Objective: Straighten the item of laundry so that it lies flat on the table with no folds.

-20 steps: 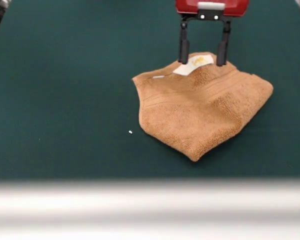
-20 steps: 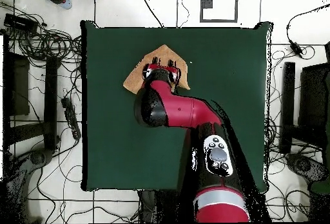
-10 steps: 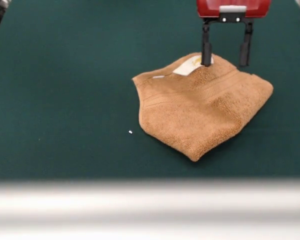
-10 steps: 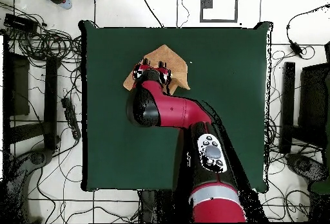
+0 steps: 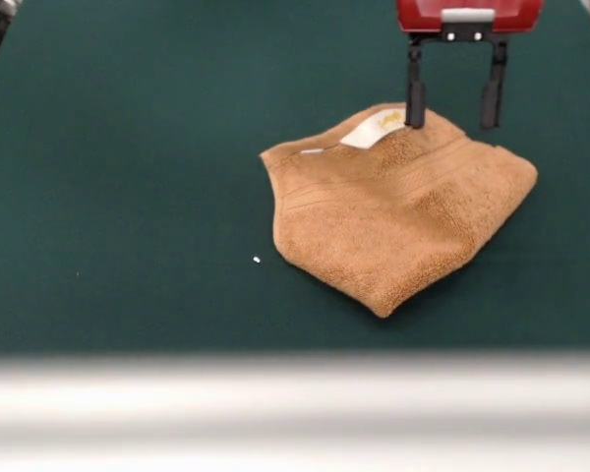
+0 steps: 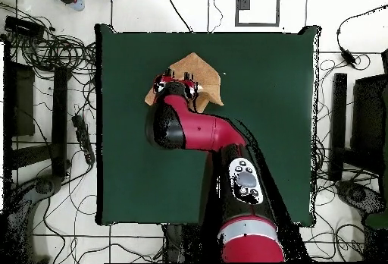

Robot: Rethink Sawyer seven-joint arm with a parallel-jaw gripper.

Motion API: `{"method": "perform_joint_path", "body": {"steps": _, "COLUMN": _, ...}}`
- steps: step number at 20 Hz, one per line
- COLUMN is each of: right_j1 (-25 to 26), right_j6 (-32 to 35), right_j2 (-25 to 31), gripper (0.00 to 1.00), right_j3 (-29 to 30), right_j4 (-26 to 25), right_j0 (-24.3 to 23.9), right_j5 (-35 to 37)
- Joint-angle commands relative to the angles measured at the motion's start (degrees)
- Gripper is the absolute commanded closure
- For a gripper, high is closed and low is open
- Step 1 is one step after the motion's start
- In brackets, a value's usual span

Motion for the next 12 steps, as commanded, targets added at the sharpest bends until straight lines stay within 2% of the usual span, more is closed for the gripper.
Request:
{"method": "perform_joint_path", "body": {"steps": 1, "right_j1": -0.8, "right_j6": 11.6, "right_j2": 1.2, "gripper": 0.0, "right_j3": 6.9, "right_j4": 3.1, "right_j0": 2.2, "right_j5": 6.5}}
{"method": "perform_joint_path", "body": {"steps": 12, "right_j1": -5.5, "right_j6": 10.2, "right_j2": 0.7, "gripper": 0.0, "right_j3": 10.0, "right_j4": 2.5, "right_j0": 2.1, "right_j5": 9.6}}
